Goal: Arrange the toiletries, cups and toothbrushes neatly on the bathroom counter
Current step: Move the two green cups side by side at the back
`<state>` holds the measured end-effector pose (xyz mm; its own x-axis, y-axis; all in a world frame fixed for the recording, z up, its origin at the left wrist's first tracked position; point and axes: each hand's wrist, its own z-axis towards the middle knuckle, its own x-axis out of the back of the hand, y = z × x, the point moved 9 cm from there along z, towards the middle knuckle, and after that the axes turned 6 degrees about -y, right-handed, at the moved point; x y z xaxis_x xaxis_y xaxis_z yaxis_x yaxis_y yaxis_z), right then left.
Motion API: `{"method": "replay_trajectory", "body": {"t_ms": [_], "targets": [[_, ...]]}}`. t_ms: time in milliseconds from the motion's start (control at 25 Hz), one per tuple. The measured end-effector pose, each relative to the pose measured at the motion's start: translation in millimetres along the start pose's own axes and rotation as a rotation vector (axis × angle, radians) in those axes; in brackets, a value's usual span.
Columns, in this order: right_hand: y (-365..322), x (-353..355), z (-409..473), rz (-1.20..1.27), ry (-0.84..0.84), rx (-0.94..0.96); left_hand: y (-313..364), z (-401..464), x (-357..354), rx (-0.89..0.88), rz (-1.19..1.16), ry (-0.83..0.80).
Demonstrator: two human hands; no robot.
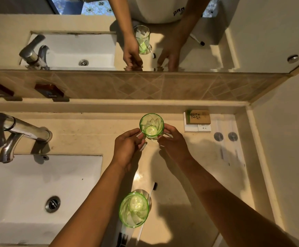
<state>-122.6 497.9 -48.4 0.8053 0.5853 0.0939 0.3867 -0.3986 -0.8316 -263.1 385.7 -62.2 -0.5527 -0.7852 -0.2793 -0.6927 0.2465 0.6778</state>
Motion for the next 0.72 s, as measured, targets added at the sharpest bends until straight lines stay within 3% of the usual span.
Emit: {"method": "replay_trajectory", "body": {"t_ms": [720], "targets": [[-2.0, 3.0, 23.2, 0.152, 0.010, -0.009, 17.0, 22.4, -0.6, -0.039, 0.068, -0.010]]}}
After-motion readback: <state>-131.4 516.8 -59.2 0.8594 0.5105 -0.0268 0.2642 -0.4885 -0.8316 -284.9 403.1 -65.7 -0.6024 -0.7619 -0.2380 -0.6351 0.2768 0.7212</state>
